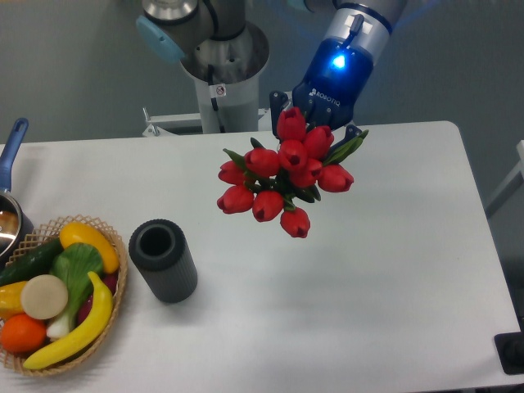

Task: Insert the flowers into the vase
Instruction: 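Carry the red tulip bunch with the gripper toward the black vase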

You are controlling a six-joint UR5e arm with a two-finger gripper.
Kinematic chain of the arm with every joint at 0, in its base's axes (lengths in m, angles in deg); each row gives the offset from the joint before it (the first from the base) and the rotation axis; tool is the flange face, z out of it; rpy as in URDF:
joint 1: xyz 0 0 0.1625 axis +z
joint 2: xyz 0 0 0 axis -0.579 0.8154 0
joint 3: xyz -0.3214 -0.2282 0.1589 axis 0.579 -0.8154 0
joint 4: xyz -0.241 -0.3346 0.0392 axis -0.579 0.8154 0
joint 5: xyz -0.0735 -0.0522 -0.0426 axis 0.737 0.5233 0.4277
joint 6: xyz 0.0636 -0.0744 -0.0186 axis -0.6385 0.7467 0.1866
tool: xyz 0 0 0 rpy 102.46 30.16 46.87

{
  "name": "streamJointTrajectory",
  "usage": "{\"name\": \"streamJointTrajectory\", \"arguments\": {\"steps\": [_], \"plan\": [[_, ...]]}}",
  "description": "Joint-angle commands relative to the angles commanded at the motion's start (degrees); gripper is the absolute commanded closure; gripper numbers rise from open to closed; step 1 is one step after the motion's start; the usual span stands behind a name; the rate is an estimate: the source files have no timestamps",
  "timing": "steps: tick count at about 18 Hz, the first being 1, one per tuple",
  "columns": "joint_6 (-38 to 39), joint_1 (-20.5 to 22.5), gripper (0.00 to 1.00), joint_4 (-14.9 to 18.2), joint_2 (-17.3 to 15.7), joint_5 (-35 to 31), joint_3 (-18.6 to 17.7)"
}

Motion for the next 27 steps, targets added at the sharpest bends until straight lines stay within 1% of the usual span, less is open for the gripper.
{"name": "streamJointTrajectory", "arguments": {"steps": [10, 17, 20, 22, 23, 25, 27], "plan": [[0.00, -0.61, 0.74, 0.00, 0.00, 0.00, -0.35], [-0.09, -1.58, 0.74, -0.44, 0.79, 0.09, 1.05], [-0.09, -3.16, 0.74, -1.49, 2.81, 0.70, 2.63], [-0.26, -4.13, 0.74, -1.67, 3.25, 1.67, 2.55], [-0.96, -4.83, 0.74, -2.28, 3.86, 2.19, 2.55], [-1.41, -6.67, 0.74, -3.69, 5.09, 4.21, 2.72], [-1.49, -7.21, 0.74, -5.01, 5.97, 7.45, 2.81]]}}
